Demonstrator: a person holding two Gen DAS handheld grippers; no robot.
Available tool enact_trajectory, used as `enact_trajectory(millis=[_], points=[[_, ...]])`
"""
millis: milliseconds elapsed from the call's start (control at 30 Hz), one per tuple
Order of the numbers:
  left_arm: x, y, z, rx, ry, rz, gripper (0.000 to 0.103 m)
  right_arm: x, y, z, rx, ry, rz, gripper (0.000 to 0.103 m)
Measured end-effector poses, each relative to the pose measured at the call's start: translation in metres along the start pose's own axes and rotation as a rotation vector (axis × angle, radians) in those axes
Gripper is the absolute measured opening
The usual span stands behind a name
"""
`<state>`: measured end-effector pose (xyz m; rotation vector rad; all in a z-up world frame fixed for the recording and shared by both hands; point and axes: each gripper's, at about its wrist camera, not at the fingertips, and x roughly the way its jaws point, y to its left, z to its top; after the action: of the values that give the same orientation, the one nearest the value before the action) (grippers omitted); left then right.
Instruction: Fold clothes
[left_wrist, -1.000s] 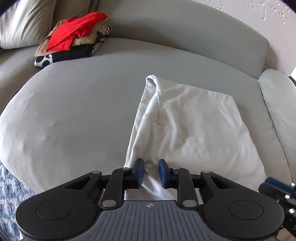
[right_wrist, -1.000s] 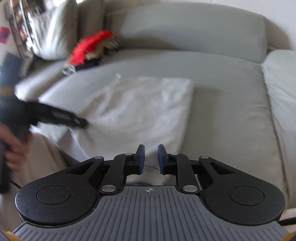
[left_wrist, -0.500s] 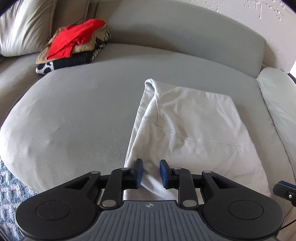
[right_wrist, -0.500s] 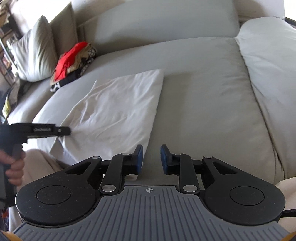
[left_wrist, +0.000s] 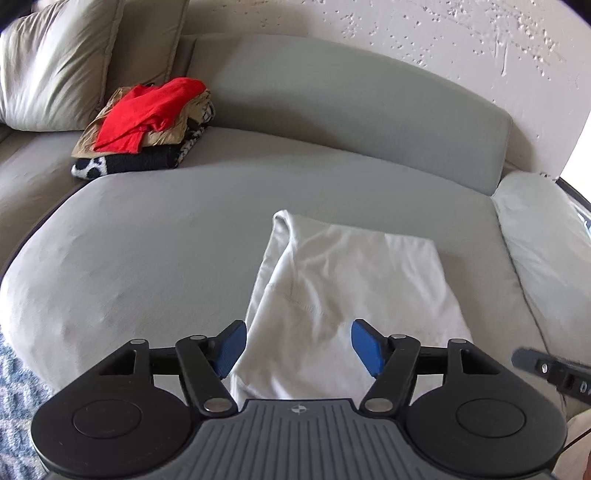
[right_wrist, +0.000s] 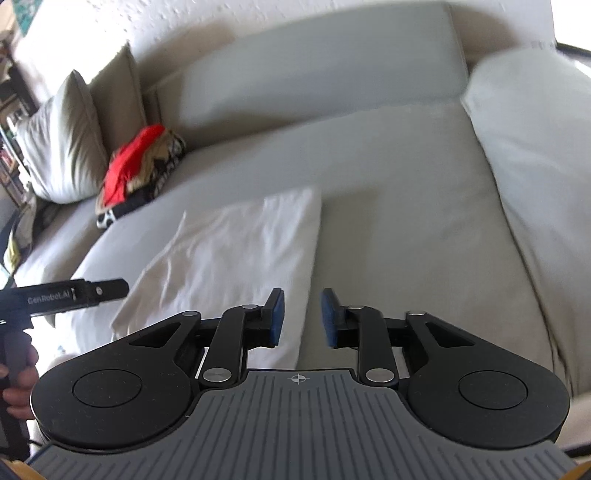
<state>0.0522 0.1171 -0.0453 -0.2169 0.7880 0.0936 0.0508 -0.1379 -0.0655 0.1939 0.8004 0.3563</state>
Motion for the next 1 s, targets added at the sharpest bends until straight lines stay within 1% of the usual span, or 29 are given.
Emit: enact_trajectory(millis=[33,100,133,167,200,233,267,300,333,367,400,433,467,500,533,567,633,667,700,733,767,833,867,933,967,1000], points=[[0.003,-0.001,0.002,-0.005,-0.009,-0.016,0.058,0.005,0.003,0.004,-0.02,-0.01,0.01,0.013],[0.016,-0.004,0.006,-0.009,-0.003,-0.041,0.049,0.026,0.013,0.011,-0.043,0.022,0.054,0.013],[0.025,-0.006,0.008,-0.005,0.009,-0.052,0.039,0.036,0.018,0.013,-0.055,0.038,0.082,0.013],[0.036,-0.009,0.01,0.003,0.02,-0.058,0.034,0.047,0.025,0.014,-0.081,0.049,0.099,0.013],[0.045,-0.01,0.011,0.013,0.032,-0.055,0.03,0.057,0.032,0.014,-0.119,0.059,0.108,0.013],[0.056,-0.011,0.011,0.023,0.043,-0.039,0.023,0.068,0.04,0.013,-0.173,0.062,0.108,0.013],[0.065,-0.01,0.011,0.032,0.047,-0.008,0.019,0.077,0.045,0.012,-0.214,0.066,0.097,0.013],[0.073,-0.007,0.01,0.041,0.052,0.03,0.016,0.085,0.047,0.009,-0.246,0.072,0.065,0.012],[0.078,-0.003,0.009,0.048,0.059,0.068,0.012,0.09,0.042,0.008,-0.258,0.062,-0.001,0.007],[0.082,0.002,0.007,0.048,0.064,0.096,0.013,0.094,0.037,0.006,-0.271,0.053,-0.067,0.004],[0.081,0.009,0.005,0.04,0.064,0.1,0.015,0.098,0.032,0.005,-0.282,0.043,-0.133,0.004],[0.077,0.015,0.004,0.028,0.067,0.09,0.015,0.094,0.02,0.007,-0.232,0.033,-0.196,0.007],[0.071,0.02,0.005,0.016,0.071,0.09,0.015,0.091,0.008,0.011,-0.17,0.046,-0.235,0.007],[0.063,0.025,0.007,-0.001,0.07,0.091,0.014,0.087,-0.006,0.016,-0.101,0.045,-0.235,0.007],[0.056,0.029,0.01,-0.017,0.065,0.082,0.013,0.083,-0.015,0.022,-0.046,0.038,-0.222,0.007],[0.05,0.03,0.015,-0.032,0.051,0.056,0.014,0.079,-0.024,0.027,0.009,0.03,-0.208,0.007],[0.044,0.03,0.025,-0.062,0.032,-0.005,0.015,0.078,-0.027,0.04,0.059,0.001,-0.16,0.01],[0.049,0.027,0.033,-0.076,0.042,-0.055,0.019,0.08,-0.025,0.046,0.079,-0.007,-0.121,0.011],[0.053,0.024,0.04,-0.09,0.051,-0.105,0.02,0.083,-0.024,0.052,0.1,-0.015,-0.082,0.014],[0.06,0.021,0.046,-0.103,0.069,-0.153,0.021,0.089,-0.02,0.06,0.121,-0.009,-0.023,0.014],[0.071,0.017,0.052,-0.112,0.099,-0.191,0.021,0.097,-0.019,0.065,0.141,0.013,0.036,0.014],[0.094,0.008,0.061,-0.106,0.134,-0.234,0.02,0.116,-0.014,0.073,0.182,0.065,0.157,0.014],[0.107,0.005,0.064,-0.103,0.152,-0.25,0.02,0.127,-0.012,0.076,0.192,0.09,0.199,0.014],[0.136,0.003,0.069,-0.123,0.202,-0.276,0.019,0.153,-0.009,0.08,0.203,0.143,0.239,0.014],[0.149,0.007,0.072,-0.148,0.215,-0.271,0.015,0.165,-0.011,0.081,0.211,0.165,0.24,0.014],[0.159,0.012,0.073,-0.176,0.209,-0.261,0.012,0.178,-0.016,0.082,0.228,0.18,0.232,0.012]])
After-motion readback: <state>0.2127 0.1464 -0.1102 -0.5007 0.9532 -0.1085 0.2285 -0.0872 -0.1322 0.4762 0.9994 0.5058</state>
